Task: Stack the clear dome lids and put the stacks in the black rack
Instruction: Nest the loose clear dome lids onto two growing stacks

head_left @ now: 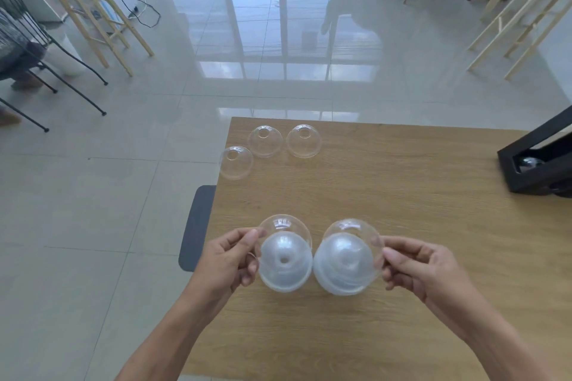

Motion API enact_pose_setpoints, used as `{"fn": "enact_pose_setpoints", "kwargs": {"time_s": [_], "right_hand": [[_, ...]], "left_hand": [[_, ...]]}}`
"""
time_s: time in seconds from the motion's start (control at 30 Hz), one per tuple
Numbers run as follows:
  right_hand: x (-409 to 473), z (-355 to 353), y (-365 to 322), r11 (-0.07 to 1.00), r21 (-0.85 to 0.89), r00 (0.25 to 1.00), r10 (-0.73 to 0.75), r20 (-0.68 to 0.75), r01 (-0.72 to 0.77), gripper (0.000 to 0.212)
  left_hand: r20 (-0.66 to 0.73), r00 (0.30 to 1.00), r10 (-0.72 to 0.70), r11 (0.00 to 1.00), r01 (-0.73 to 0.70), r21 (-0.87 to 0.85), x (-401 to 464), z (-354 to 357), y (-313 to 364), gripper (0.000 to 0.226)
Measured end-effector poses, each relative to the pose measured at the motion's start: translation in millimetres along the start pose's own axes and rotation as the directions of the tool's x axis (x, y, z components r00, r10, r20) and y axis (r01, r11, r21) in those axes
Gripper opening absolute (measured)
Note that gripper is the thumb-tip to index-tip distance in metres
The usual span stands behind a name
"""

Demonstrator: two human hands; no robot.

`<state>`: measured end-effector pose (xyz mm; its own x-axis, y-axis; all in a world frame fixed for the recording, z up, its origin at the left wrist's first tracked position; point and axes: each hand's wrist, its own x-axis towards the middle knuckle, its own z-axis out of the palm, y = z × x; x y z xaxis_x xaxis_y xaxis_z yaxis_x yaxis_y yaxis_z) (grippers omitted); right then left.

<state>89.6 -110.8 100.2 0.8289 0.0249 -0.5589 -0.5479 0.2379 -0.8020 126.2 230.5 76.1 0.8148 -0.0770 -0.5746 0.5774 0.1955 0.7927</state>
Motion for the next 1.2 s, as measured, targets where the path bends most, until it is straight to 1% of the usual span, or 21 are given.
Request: {"fn": "enact_pose_setpoints", "kwargs": {"time_s": [0.07,0.13,0.23,0.3,0.37,0.4,0.47,0.5,0.53,0.57,0.63,0.67,0.7,0.77,0.93,1.07,1.13,1.2], "right_hand": [[1,4,8,0.994,-0.111,0.999,-0.005,-0.048,0.0,0.018],[3,7,17,0.963,-0.268,0.994,-0.039,-0.106,0.01,0.018],[3,9,26,0.851,-0.523,0.976,-0.151,-0.156,0.048,0.02],[1,11,28,0.799,-0.598,0.97,-0.186,-0.156,0.057,0.016],[-1,13,31,0.762,-0.643,0.955,-0.24,-0.175,0.074,0.013],[-3,15,33,0.739,-0.668,0.938,-0.285,-0.194,0.086,0.013],[-7,19,35,0.709,-0.691,0.894,-0.392,-0.217,0.144,0.014],[-9,20,36,0.696,-0.694,0.884,-0.427,-0.193,0.184,0.019],[-12,22,38,0.667,-0.713,0.888,-0.438,-0.139,0.217,0.032],[-13,24,41,0.626,-0.742,0.904,-0.422,-0.066,0.238,0.05],[-14,28,47,0.55,-0.796,0.936,-0.348,0.055,0.251,0.085],[-13,30,50,0.536,-0.804,0.943,-0.32,0.086,0.256,0.095],[-10,32,53,0.536,-0.802,0.945,-0.312,0.101,0.264,0.101],[-6,35,57,0.545,-0.793,0.94,-0.327,0.098,0.272,0.105],[-4,31,62,0.537,-0.789,0.925,-0.367,0.102,0.3,0.103],[-4,31,63,0.543,-0.78,0.924,-0.366,0.112,0.31,0.105],[-4,30,58,0.568,-0.773,0.934,-0.345,0.089,0.283,0.111],[2,28,47,0.587,-0.763,0.933,-0.354,0.059,0.271,0.107]], "left_hand": [[-0.051,0.999,-0.019,1.0,0.018,-0.019,0,2,-8,0.022],[-0.102,0.995,-0.017,1.0,0.015,-0.02,-1,2,-15,0.02],[-0.148,0.989,0.005,1.0,-0.002,0.021,-3,2,-24,0.019],[-0.15,0.988,0.033,0.995,-0.018,0.1,-6,3,-27,0.017],[-0.161,0.982,0.097,0.974,-0.06,0.217,-10,4,-29,0.015],[-0.177,0.975,0.138,0.957,-0.085,0.278,-12,3,-30,0.018],[-0.2,0.948,0.247,0.89,-0.141,0.433,-16,2,-32,0.034],[-0.178,0.933,0.314,0.838,-0.184,0.514,-18,1,-33,0.041],[-0.126,0.923,0.364,0.785,-0.231,0.575,-20,2,-35,0.047],[-0.051,0.923,0.382,0.737,-0.271,0.619,-22,3,-37,0.054],[0.104,0.927,0.36,0.628,-0.323,0.708,-23,9,-41,0.079],[0.161,0.923,0.35,0.565,-0.345,0.749,-23,12,-43,0.092],[0.199,0.915,0.352,0.512,-0.366,0.777,-22,15,-46,0.1],[0.218,0.897,0.384,0.454,-0.389,0.802,-20,20,-48,0.103],[0.187,0.88,0.436,0.45,-0.393,0.802,-15,21,-49,0.1],[0.19,0.882,0.43,0.462,-0.396,0.793,-12,16,-50,0.102],[0.175,0.891,0.419,0.481,-0.381,0.79,-11,12,-49,0.102],[0.131,0.899,0.417,0.521,-0.354,0.777,-7,8,-43,0.093]]}}
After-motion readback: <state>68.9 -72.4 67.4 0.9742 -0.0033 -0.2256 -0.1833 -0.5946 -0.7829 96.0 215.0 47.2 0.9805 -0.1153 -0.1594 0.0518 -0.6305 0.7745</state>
